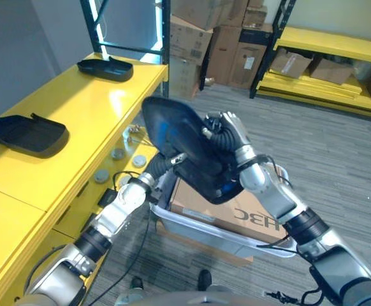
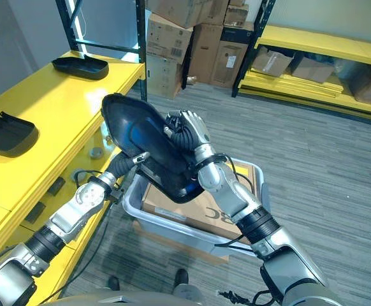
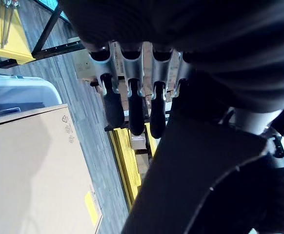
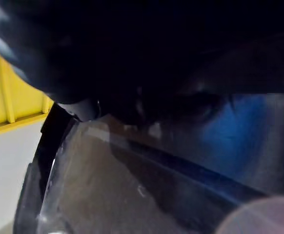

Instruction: Move parts from the plastic box to the shelf.

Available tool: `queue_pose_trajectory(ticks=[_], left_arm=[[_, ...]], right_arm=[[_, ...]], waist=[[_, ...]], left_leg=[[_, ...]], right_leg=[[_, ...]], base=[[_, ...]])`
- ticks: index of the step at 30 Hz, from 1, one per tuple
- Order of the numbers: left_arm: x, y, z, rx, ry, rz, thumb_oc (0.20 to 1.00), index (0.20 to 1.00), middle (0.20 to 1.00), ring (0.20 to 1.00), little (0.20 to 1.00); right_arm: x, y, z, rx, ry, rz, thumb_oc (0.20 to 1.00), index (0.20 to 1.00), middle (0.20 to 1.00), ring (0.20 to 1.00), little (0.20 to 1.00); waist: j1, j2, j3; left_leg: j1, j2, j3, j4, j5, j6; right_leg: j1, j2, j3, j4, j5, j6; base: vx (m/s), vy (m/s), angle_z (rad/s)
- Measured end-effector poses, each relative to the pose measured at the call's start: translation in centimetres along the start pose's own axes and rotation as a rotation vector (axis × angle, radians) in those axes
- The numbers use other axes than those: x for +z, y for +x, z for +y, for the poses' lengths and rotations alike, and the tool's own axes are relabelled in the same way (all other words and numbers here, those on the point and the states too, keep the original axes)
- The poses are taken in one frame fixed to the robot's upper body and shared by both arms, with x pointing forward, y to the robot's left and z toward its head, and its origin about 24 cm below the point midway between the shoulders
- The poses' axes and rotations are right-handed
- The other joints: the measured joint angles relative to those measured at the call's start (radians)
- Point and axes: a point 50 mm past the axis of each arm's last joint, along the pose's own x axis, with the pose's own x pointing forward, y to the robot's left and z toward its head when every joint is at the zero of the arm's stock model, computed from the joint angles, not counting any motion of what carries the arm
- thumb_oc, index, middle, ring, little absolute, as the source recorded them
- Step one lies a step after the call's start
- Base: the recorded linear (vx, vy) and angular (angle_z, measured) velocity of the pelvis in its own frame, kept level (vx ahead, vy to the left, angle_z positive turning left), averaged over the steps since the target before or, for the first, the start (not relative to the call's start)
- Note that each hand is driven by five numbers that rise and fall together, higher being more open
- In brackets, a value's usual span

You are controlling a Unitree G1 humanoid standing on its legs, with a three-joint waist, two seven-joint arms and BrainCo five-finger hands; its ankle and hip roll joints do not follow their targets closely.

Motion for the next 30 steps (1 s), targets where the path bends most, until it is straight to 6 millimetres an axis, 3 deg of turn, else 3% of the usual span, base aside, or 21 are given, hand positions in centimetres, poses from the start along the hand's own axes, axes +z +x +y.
queue_pose_trajectory(ticks=[10, 15, 16, 17, 18, 24, 30], left_arm=[[-0.9, -1.0, 0.2, 0.142, -0.176, -0.012, 0.2, 0.2, 0.2, 0.2, 0.2], [-0.7, -1.4, 0.7, 0.196, -0.204, -0.071, 0.2, 0.2, 0.2, 0.2, 0.2], [-0.7, -1.5, 0.7, 0.201, -0.208, -0.08, 0.2, 0.2, 0.2, 0.2, 0.2], [-0.7, -1.6, 0.7, 0.203, -0.211, -0.085, 0.2, 0.2, 0.2, 0.2, 0.2], [-0.7, -1.6, 0.7, 0.209, -0.212, -0.088, 0.2, 0.2, 0.2, 0.2, 0.2], [0.3, -1.8, 2.3, 0.274, -0.227, -0.171, 0.2, 0.2, 0.2, 0.2, 0.2], [0.4, -2.2, 2.6, 0.29, -0.191, -0.194, 0.2, 0.2, 0.2, 0.2, 0.2]], right_arm=[[0.7, -0.4, 2.0, -0.016, 0.183, 0.04, 0.2, 0.2, 0.2, 0.2, 0.2], [0.6, -1.1, 3.2, -0.019, 0.402, 0.117, 0.2, 0.2, 0.2, 0.2, 0.2], [0.6, -1.2, 3.2, -0.016, 0.418, 0.115, 0.244, 0.244, 0.244, 0.244, 0.244], [0.7, -1.2, 3.3, -0.01, 0.43, 0.114, 0.501, 0.501, 0.501, 0.501, 0.501], [0.7, -1.2, 3.2, -0.009, 0.449, 0.114, 1.0, 1.0, 1.0, 1.0, 1.0], [2.7, -2.8, 3.0, -0.03, 0.742, -0.007, 1.0, 1.0, 1.0, 1.0, 1.0], [2.6, -5.1, 1.9, -0.147, 0.837, -0.025, 1.0, 1.0, 1.0, 1.0, 1.0]], waist=[[0.002, -0.002, -0.001], [0.008, -0.003, -0.002], [0.008, -0.003, -0.002], [0.008, -0.003, -0.002], [0.008, -0.004, -0.002], [0.004, -0.009, -0.005], [-0.008, -0.013, -0.004]], left_leg=[[0.003, 0.0, 0.001, 0.0, 0.002, -0.003], [0.003, 0.0, 0.0, 0.0, 0.005, -0.006], [0.003, 0.0, 0.0, 0.0, 0.005, -0.006], [0.003, 0.0, 0.0, 0.0, 0.005, -0.006], [0.003, 0.0, 0.0, 0.0, 0.005, -0.005], [0.004, 0.0, 0.0, 0.0, 0.005, -0.004], [0.013, -0.002, 0.003, 0.0, -0.001, -0.001]], right_leg=[[0.001, 0.001, 0.0, 0.0, 0.002, -0.002], [0.002, 0.0, 0.0, 0.0, 0.002, -0.002], [0.002, -0.001, 0.0, 0.0, 0.002, -0.002], [0.002, -0.001, 0.0, 0.0, 0.002, -0.002], [0.002, -0.001, 0.0, 0.0, 0.002, -0.002], [0.002, -0.003, 0.001, 0.0, 0.002, -0.001], [0.006, -0.007, 0.015, 0.0, 0.001, -0.001]], base=[[-0.01, -0.018, 0.0], [0.0, 0.0, 0.0], [0.0, 0.0, 0.0], [0.0, 0.0, 0.0], [0.0, 0.0, 0.0], [0.01, 0.027, 0.0], [0.02, 0.076, -0.04]])
